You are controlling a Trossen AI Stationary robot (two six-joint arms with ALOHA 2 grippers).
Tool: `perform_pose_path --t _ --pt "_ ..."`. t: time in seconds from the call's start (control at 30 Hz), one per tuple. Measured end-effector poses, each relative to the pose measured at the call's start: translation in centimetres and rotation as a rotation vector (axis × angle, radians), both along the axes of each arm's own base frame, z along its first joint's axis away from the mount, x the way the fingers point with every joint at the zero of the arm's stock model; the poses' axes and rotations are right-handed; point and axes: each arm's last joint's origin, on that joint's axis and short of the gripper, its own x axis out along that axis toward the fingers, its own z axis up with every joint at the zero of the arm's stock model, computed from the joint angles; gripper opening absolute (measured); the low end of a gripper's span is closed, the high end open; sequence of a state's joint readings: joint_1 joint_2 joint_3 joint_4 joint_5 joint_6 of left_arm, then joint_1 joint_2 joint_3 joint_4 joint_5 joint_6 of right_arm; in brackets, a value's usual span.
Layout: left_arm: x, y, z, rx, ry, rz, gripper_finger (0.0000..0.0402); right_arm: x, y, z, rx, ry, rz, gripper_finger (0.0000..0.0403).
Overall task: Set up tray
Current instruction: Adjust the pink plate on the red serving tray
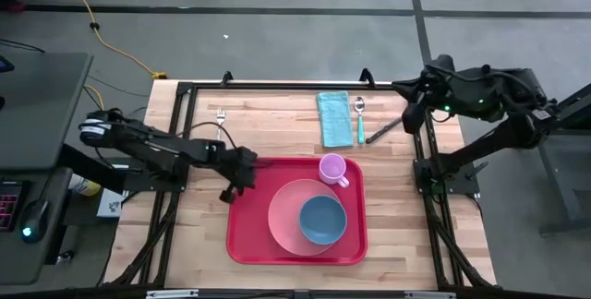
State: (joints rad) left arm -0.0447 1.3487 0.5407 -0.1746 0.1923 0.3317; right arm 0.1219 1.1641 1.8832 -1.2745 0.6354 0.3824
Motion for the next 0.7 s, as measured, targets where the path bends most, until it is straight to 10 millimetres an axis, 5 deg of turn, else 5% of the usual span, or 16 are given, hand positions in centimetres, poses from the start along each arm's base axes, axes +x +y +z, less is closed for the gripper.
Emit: perform_pose_path --t 0.4,0.7 --pt "5.2 -3.1 -0.2 0.0 0.046 -0.057 0.001 -0.9 0.0 0.2 -0.038 0.021 0.062 0.0" --pt "7.0 -4.7 -0.4 -0.037 0.073 -0.034 0.001 -1.9 -0.1 0.4 -0.054 0.022 0.11 0.0"
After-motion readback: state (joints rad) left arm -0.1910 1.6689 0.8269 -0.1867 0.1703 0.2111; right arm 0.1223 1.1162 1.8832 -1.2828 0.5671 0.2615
